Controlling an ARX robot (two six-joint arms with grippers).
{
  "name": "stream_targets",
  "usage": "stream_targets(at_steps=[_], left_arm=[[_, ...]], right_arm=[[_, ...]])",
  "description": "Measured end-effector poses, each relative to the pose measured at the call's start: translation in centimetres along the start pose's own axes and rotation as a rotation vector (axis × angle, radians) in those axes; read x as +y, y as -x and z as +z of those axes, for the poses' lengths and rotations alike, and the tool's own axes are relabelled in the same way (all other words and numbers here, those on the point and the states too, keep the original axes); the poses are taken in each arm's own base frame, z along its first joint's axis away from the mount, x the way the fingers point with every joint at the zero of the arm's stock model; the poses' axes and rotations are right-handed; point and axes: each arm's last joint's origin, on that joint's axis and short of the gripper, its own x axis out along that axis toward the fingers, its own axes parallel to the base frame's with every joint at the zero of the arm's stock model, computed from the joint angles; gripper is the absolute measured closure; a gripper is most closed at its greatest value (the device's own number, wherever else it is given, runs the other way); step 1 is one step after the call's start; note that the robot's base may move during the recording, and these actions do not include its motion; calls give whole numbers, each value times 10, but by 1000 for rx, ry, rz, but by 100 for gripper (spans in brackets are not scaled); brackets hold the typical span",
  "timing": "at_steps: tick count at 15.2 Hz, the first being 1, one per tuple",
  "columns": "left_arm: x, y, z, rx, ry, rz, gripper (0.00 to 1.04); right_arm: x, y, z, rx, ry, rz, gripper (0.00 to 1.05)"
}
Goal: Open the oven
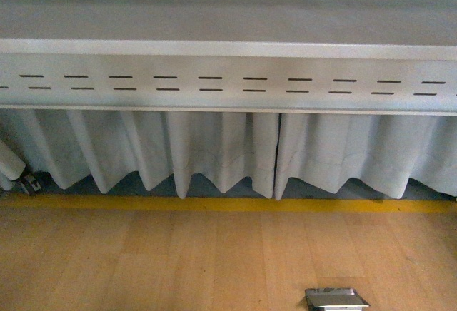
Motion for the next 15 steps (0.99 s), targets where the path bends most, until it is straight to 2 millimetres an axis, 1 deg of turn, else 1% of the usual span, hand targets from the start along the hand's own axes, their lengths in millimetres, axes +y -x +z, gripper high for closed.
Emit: stream_targets(at_steps=[15], left_arm=[[0, 0, 0, 0, -6, 0, 7]], right_arm=[[0, 0, 0, -1, 3, 0, 6]])
